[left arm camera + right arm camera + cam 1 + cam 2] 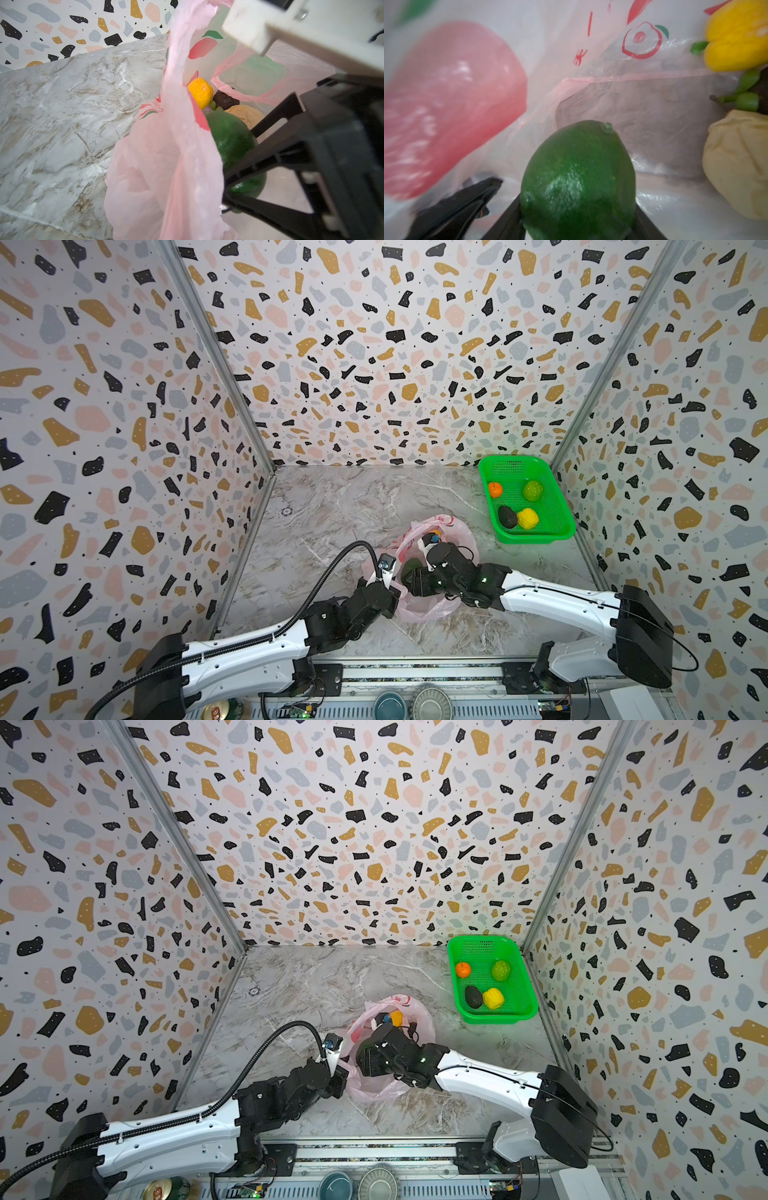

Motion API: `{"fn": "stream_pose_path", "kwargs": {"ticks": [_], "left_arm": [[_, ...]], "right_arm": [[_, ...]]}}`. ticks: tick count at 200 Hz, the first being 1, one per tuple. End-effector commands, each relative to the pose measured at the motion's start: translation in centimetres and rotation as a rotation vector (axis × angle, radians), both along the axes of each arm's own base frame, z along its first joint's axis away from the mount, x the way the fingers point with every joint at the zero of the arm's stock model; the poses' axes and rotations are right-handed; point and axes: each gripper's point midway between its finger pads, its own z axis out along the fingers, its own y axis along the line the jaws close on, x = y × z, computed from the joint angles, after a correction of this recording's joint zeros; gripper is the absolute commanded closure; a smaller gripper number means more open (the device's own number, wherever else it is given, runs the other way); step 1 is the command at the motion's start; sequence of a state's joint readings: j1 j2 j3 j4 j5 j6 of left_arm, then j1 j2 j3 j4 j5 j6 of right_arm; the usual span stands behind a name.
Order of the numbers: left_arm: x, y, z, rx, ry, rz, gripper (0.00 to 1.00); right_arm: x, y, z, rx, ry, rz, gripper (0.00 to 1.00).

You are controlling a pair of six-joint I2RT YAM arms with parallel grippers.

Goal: Untie the knot of the plastic bag and take out the fruit
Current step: 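Lift the green lime out of the bag toward the green basket, then lower the lime into the green basket and open the right gripper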

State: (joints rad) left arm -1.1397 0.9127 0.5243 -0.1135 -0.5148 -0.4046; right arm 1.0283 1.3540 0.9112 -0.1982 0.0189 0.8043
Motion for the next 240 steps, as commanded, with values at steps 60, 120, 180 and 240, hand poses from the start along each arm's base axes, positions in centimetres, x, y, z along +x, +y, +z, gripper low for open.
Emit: {"fn": "stream_pose_path", "kwargs": {"ticks": [60, 120, 180, 240], "left_arm": [[0.3, 0.3, 0.8, -0.004, -0.021, 0.012, 1.0], [0.3, 0.3, 0.8, -0.006, -0.024, 0.013, 1.0], [0.3, 0.2, 1.1, -0.009, -0.03, 0.009, 1.0], [0.4, 0.0, 1.1, -0.013, -0.032, 0.004, 1.0]], "right_arm": [[0.7, -4.0, 7.5, 0.006, -0.132, -0.077, 0.5], [4.4, -9.3, 12.1, 0.047, -0.216, -0.208, 0.49], [11.2, -18.2, 11.8, 0.005, -0.255, -0.408, 0.49], [20.0, -28.3, 9.1, -0.023, -0.275, -0.66, 0.48]]}}
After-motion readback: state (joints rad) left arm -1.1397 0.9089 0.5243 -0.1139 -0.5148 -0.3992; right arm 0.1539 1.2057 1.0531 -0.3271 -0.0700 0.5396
